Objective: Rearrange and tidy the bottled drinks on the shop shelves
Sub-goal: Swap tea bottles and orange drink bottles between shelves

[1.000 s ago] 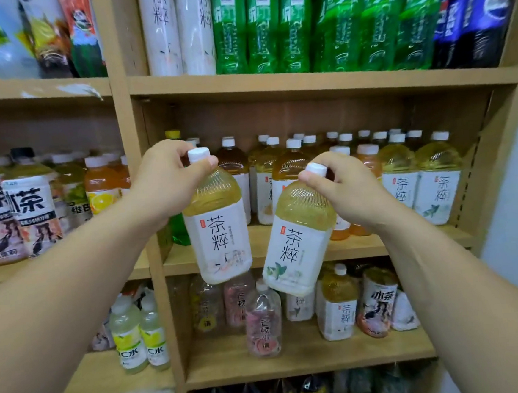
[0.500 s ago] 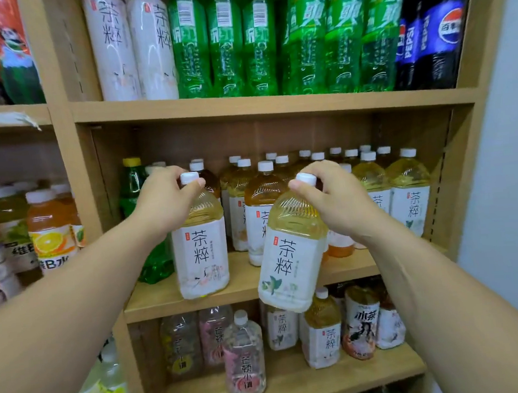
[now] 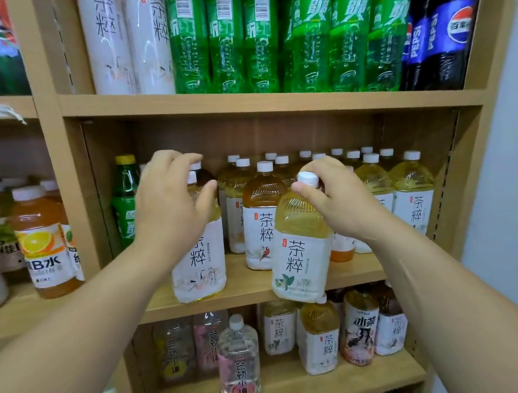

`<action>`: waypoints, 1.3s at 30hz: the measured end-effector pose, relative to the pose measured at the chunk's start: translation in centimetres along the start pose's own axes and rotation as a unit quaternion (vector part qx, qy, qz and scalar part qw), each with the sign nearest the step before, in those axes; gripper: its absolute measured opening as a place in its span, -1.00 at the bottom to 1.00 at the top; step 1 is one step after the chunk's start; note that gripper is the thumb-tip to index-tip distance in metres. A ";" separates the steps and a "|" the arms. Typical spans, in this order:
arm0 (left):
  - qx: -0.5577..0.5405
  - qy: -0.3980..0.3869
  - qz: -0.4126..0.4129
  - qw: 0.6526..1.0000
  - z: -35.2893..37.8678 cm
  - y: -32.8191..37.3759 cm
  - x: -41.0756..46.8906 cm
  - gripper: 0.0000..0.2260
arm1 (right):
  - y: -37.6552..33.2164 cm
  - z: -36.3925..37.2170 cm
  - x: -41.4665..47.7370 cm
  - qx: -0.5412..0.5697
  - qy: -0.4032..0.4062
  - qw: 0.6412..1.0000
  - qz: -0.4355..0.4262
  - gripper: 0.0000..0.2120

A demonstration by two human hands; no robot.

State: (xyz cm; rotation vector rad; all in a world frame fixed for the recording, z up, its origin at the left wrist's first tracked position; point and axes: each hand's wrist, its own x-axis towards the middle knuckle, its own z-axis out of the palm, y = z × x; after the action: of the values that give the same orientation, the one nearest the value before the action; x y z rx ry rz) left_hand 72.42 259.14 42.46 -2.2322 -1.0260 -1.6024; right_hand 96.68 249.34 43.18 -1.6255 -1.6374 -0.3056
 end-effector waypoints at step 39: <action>-0.207 -0.060 -0.158 0.964 0.5 6.0 -4.0 -0.10 | 1.4 -1.8 -2.3 0.016 0.063 0.998 -0.028 -0.83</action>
State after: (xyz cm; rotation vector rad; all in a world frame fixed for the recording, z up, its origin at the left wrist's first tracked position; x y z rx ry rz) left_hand 75.96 253.40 40.00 -2.5626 -1.2237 -1.9933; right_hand 98.26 246.69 42.34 -1.5082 -1.5857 -0.4002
